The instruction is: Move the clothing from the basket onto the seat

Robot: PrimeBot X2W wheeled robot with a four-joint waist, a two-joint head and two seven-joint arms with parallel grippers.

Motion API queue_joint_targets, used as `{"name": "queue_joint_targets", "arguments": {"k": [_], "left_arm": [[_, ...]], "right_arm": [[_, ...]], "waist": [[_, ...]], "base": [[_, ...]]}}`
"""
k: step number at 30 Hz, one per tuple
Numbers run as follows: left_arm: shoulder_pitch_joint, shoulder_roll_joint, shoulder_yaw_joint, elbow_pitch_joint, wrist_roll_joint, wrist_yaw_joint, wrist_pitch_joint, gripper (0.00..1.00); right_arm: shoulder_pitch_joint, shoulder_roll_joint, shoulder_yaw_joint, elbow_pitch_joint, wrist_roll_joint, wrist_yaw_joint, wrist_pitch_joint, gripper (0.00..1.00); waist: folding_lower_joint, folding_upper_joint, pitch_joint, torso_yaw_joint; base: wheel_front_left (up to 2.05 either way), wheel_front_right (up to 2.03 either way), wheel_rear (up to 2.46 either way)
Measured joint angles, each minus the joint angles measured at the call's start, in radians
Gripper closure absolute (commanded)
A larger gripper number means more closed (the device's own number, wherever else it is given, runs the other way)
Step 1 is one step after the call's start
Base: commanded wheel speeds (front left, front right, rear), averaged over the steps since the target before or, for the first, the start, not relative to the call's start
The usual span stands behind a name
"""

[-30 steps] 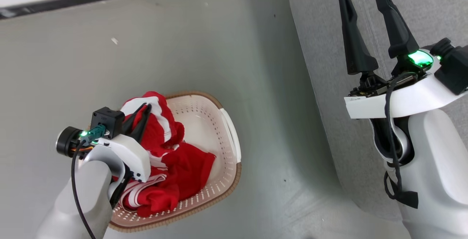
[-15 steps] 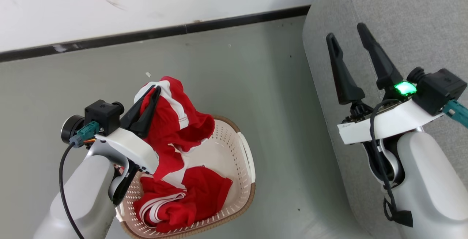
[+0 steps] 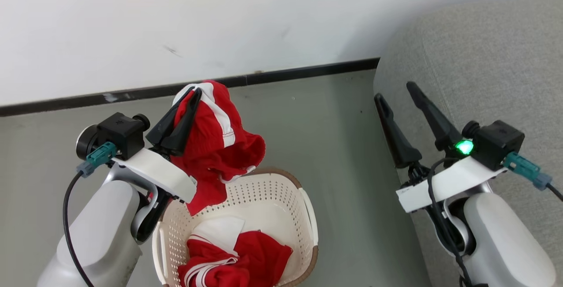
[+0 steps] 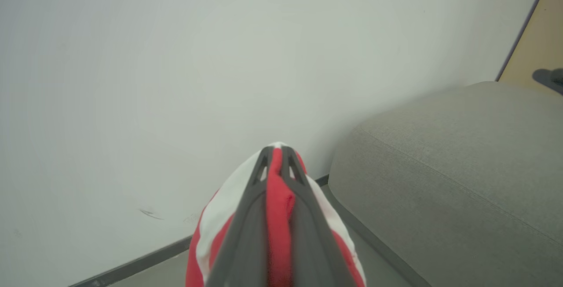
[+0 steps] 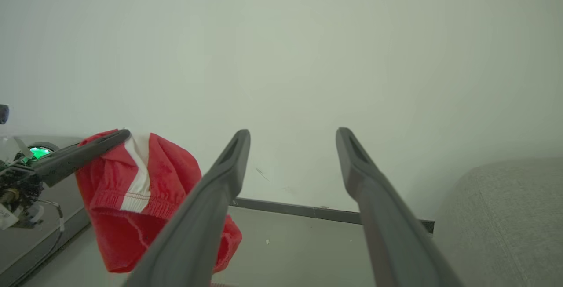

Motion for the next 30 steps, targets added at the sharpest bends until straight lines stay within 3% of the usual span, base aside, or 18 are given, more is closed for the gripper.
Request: {"name": "queue_joint_targets", "arguments": {"k": [18, 30], "left_arm": [[0.000, -0.011, -0.032, -0.038, -0.033, 0.000, 0.028, 1.00], [0.000, -0.047, -0.078, -0.082, -0.043, 0.000, 0.076, 1.00]], "right_arm": [[0.101, -0.059, 0.102, 0.038, 0.061, 0.000, 0.000, 0.00], [0.098, -0.084, 0.252, 0.072, 0.082, 0.000, 0.000, 0.00]], "waist": [[0.0000, 0.0000, -0.140, 0.028], [-0.0001, 0.0000, -0.175, 0.061]], "base": [[0.00, 0.00, 0.00], [0.00, 0.00, 0.00]]}}
